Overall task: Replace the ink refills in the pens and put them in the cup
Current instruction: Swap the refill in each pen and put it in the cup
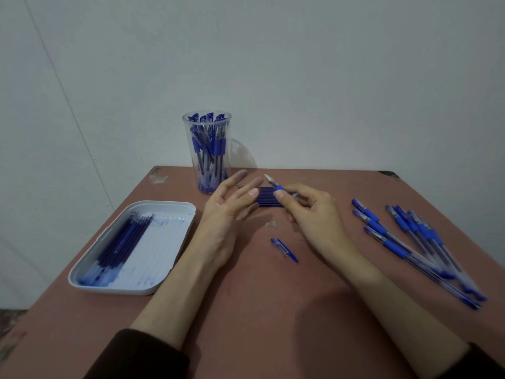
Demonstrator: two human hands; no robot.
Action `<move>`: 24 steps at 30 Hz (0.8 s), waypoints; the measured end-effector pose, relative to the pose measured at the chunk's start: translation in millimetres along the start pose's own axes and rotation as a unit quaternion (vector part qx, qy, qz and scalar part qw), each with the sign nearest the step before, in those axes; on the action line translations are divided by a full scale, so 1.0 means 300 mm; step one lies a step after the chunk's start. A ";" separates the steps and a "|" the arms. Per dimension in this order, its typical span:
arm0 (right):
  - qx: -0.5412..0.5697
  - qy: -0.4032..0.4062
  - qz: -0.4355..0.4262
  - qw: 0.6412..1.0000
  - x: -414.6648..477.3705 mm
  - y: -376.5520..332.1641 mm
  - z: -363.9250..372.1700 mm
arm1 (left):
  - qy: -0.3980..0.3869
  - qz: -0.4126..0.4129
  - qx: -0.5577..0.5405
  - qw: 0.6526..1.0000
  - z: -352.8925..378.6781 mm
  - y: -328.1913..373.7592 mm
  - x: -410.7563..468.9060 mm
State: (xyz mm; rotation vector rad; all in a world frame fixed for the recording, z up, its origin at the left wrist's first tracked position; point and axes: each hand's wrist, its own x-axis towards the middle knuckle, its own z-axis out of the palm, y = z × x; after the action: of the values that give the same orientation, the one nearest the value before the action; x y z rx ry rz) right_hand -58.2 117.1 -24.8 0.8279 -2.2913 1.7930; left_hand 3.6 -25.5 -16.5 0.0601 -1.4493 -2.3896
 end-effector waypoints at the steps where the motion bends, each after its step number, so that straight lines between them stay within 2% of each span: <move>1: -0.004 -0.014 -0.003 1.000 -0.002 0.000 0.004 | -0.005 0.003 -0.003 1.000 0.001 0.000 0.000; 4: -0.016 -0.036 -0.012 0.999 -0.009 -0.002 0.015 | -0.005 0.017 0.004 1.000 0.001 0.001 -0.002; 9: -0.088 -0.044 -0.060 0.993 -0.012 -0.010 -0.003 | 0.046 0.035 0.045 0.997 0.001 -0.005 -0.003; 18: -0.252 -0.005 -0.130 0.959 -0.013 -0.015 -0.022 | 0.063 0.021 0.189 0.980 -0.003 -0.019 -0.013; 21: -0.285 -0.001 -0.145 0.947 -0.013 -0.026 -0.028 | 0.072 0.014 0.204 0.976 0.004 -0.021 -0.012; 24: -0.313 0.004 -0.152 0.937 -0.013 -0.036 -0.041 | 0.121 0.009 0.194 0.973 -0.004 -0.020 0.001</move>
State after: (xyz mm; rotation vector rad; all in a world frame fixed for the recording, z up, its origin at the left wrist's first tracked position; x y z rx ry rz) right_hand -52.5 128.1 -13.3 0.9609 -2.3415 0.8522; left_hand 1.9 -24.0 -22.3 0.4165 -1.7581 -1.9674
